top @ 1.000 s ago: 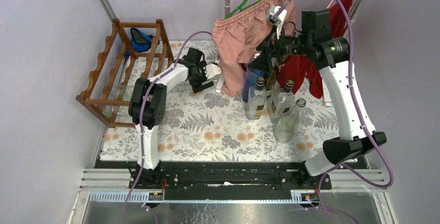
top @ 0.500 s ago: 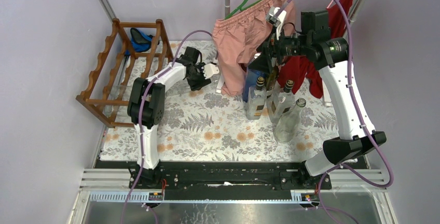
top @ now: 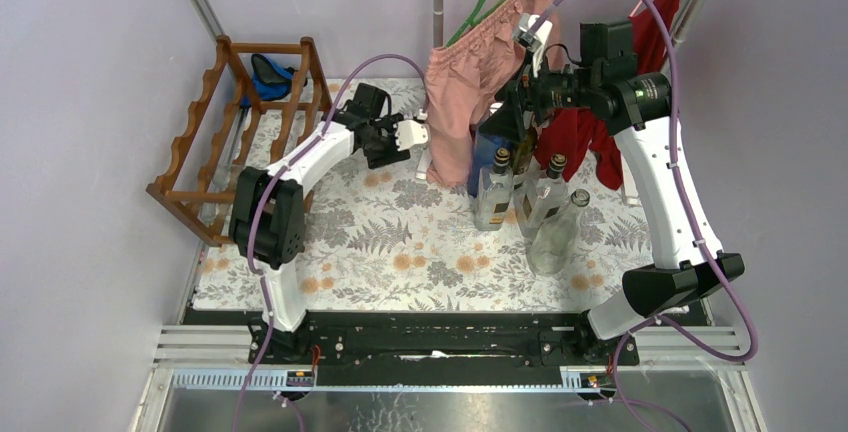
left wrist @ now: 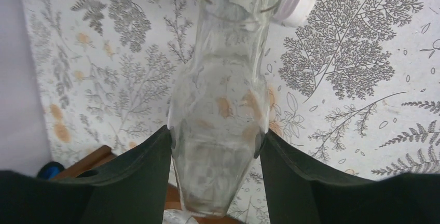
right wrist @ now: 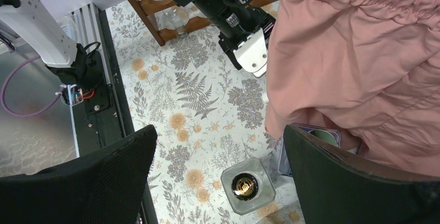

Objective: Put the wine bottle on the wine rack
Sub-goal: Place the wine bottle in the wine rack.

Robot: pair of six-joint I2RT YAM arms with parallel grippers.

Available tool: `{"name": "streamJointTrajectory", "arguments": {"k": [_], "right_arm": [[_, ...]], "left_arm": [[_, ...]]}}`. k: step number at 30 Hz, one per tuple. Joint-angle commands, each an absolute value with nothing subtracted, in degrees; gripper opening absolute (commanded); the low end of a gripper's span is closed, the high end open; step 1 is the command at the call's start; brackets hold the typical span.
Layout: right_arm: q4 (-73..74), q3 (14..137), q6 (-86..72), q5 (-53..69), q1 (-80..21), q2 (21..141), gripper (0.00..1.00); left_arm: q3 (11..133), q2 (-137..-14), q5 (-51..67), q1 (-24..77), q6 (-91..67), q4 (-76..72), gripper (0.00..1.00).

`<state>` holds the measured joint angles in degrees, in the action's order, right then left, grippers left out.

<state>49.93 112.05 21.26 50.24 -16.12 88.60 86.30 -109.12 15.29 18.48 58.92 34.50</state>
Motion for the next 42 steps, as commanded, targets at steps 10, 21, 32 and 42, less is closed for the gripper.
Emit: {"name": "streamJointTrajectory", "arguments": {"k": [10,21,32,42], "right_arm": [[48.7,112.0,21.4,51.4,-15.7,87.4,1.00],[48.6,112.0,21.3,51.8,-15.7,88.0,1.00],[48.3,111.8,21.0,52.2,-15.7,87.9,1.00],[48.8,110.6,21.7,51.5,-15.7,86.9,1.00]], "left_arm": [[89.4,-106.6,5.5,18.6,65.6,34.0,0.00],[88.9,-104.0,-1.0,19.4,65.1,35.0,0.00],[86.4,-101.4,-5.9,19.4,65.0,33.7,0.00],[81.5,-101.6,-8.5,17.3,64.9,29.5,0.00]]}}
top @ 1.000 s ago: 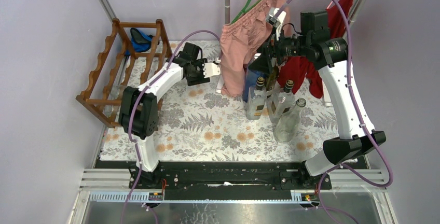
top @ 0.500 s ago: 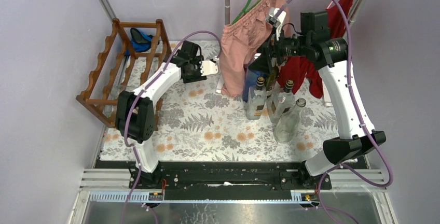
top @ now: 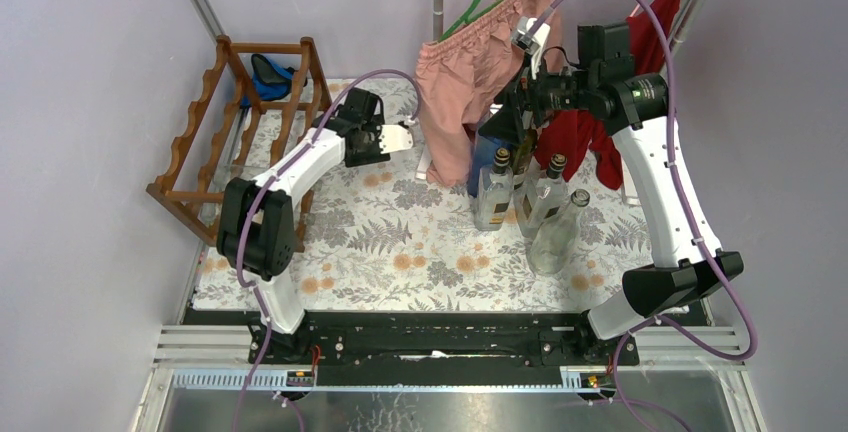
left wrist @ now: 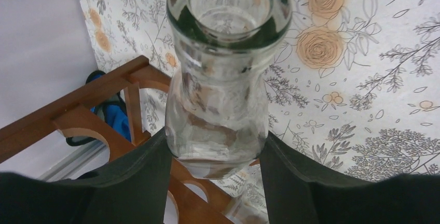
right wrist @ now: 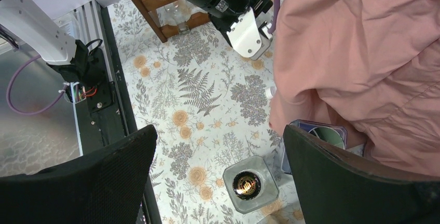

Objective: Put the wine bottle on the wine rack
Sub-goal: Place the wine bottle in the wine rack.

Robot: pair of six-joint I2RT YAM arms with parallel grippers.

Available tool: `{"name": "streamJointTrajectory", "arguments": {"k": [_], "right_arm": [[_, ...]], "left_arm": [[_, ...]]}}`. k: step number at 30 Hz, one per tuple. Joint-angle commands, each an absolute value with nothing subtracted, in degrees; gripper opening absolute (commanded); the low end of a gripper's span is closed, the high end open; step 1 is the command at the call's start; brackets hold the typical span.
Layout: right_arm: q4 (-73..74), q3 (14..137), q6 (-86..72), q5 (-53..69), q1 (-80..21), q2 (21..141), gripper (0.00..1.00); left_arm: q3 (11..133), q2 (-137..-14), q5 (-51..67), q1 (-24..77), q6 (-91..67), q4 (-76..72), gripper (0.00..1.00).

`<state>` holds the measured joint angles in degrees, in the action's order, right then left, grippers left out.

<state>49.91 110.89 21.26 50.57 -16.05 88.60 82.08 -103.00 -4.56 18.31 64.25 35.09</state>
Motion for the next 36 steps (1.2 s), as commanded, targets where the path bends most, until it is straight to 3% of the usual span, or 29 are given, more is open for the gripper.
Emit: {"name": "streamJointTrajectory", "arguments": {"k": [1,16,19,27,29,36], "right_arm": [[48.8,110.7,21.7,51.6,-15.7,86.9,1.00],[48.8,110.3,21.7,51.7,-15.7,86.4,1.00],[48.7,110.3,21.6,51.9,-15.7,86.6,1.00],[48.8,110.6,21.8,51.9,-15.7,86.7,1.00],[48.9,110.4,21.8,51.9,-15.7,86.5,1.00],[48.7,110.6,21.6,52.0,-15.7,86.5,1.00]], "left_arm": [[81.3,-101.5,-8.8,17.3,64.7,29.2,0.00],[71.1,-103.6,-12.6,11.4,63.4,13.4,0.01],[69.6,-103.3,-12.8,10.5,62.7,10.0,0.20],[65.8,-103.5,-12.3,9.5,60.3,7.0,0.45],[65.7,-103.4,-12.0,9.4,59.3,7.2,0.62],[66.8,-102.4,-10.2,9.4,56.6,8.8,0.67]]}}
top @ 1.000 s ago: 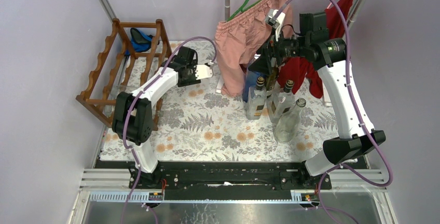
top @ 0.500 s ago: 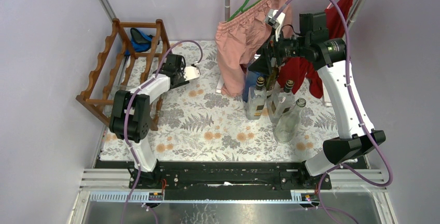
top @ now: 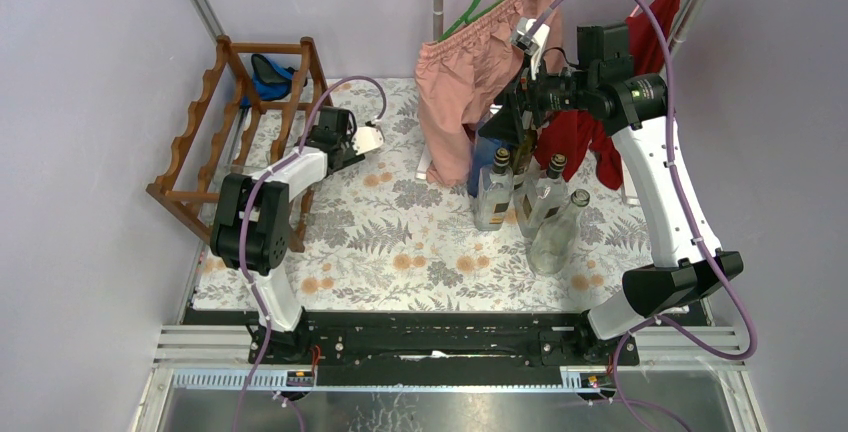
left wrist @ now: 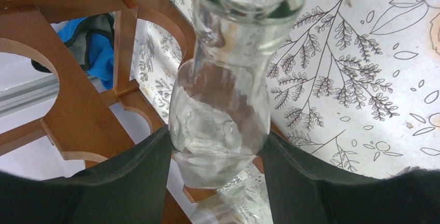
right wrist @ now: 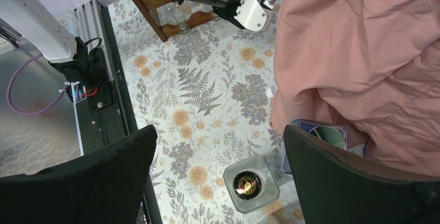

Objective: Put the wine bottle on the wine rack
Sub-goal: Place the wine bottle in the wine rack.

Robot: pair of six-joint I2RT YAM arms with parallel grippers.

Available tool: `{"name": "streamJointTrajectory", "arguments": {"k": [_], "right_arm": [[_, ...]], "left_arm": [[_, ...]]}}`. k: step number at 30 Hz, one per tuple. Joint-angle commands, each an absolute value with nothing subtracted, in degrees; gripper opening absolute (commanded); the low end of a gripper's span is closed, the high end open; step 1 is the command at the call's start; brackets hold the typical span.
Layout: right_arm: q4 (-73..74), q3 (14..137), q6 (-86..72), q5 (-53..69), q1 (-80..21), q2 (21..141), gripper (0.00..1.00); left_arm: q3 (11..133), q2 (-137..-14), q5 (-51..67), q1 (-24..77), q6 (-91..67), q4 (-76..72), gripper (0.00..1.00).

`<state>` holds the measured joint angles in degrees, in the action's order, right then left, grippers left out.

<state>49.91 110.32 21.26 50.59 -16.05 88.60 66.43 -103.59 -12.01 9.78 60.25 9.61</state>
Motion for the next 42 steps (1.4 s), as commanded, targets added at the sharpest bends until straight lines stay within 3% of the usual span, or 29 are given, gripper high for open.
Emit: {"name": "streamJointTrajectory", "arguments": {"k": [1,7,11,32,42], "right_arm": [[48.7,110.7,21.6,52.1,-15.7,86.5,1.00],[48.7,110.4,21.6,52.1,-15.7,86.1,1.00],[48.7,110.2,21.7,52.1,-15.7,86.0,1.00],[48.8,110.7,21.7,52.6,-15.6,86.0,1.00],[51.7,115.0,25.2,54.3,-15.7,86.7,1.00]], "left_arm": [[66.8,-102.4,-10.2,9.4,56.6,9.1,0.68],[65.7,-102.3,-10.0,9.4,55.8,10.2,0.70],[65.3,-101.9,-9.5,9.5,54.8,10.5,0.79],[65.8,-94.1,-10.2,14.9,51.0,13.7,0.79],[69.7,-79.4,-3.6,19.9,30.7,20.6,0.79]]}}
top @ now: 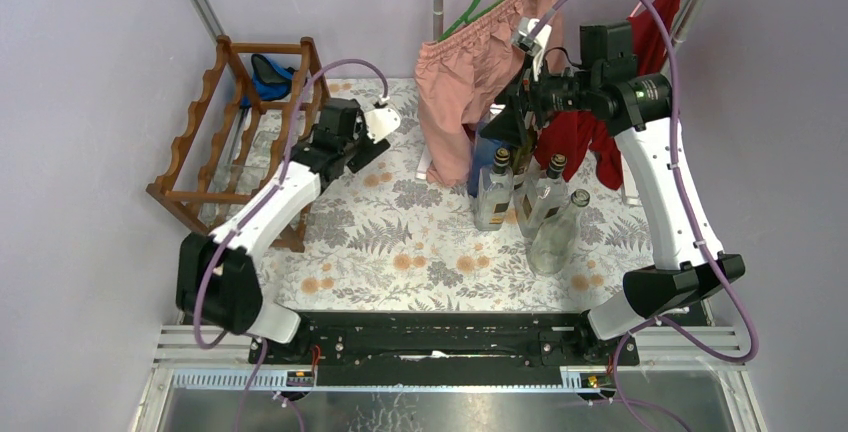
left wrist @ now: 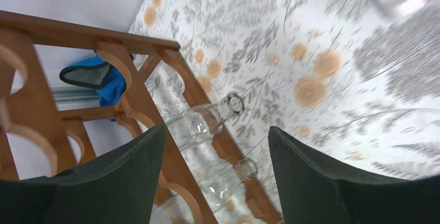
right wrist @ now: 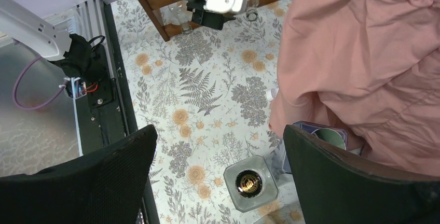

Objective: Put the wine bottle on the wine rack
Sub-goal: Place the wine bottle in the wine rack.

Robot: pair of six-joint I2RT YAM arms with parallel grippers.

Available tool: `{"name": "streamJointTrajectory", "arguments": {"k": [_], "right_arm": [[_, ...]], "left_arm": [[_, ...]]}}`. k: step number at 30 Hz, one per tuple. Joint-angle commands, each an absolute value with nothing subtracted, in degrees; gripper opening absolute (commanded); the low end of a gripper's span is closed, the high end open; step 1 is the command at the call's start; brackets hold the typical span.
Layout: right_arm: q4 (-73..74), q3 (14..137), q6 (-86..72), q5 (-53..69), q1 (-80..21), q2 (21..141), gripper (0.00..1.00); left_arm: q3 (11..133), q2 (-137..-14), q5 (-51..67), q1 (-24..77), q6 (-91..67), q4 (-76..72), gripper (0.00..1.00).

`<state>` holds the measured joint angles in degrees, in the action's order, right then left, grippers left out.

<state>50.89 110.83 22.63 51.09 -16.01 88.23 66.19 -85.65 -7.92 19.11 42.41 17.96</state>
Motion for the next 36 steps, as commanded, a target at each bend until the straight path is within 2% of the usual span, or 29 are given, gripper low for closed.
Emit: {"name": "streamJointTrajectory", "arguments": {"k": [1,8,14,17,26,33,36], "right_arm": [[51.9,115.5,25.7,54.5,-15.7,86.8,1.00],[50.6,118.6,25.6,58.4,-16.8,88.3,1.00],[54.5,122.3,33.3,46.7,-32.5,92.5,1.00],[53.0,124.3,33.0,42.9,-38.7,96.8,1.00],[45.4,129.7,26.6,35.1,-49.7,112.1,0.98],[37.9,133.0,25.3,27.8,-52.1,124.1,0.94],[31.4,129.7,23.5,25.7,-51.5,127.2,0.90]], "left_arm": [[70.1,-77.6,-2.1,19.8,28.3,20.8,0.79],[77.3,-65.3,1.9,19.9,11.9,22.7,0.82],[84.0,-59.1,-1.1,19.8,1.4,23.3,0.85],[85.9,-55.9,-4.2,19.8,-1.9,23.2,0.90],[82.7,-46.4,-11.3,19.8,-2.4,19.2,0.97],[85.7,-49.0,-13.3,19.7,-1.5,21.2,0.97],[87.6,-50.5,-13.2,19.8,-2.5,23.0,0.97]]}}
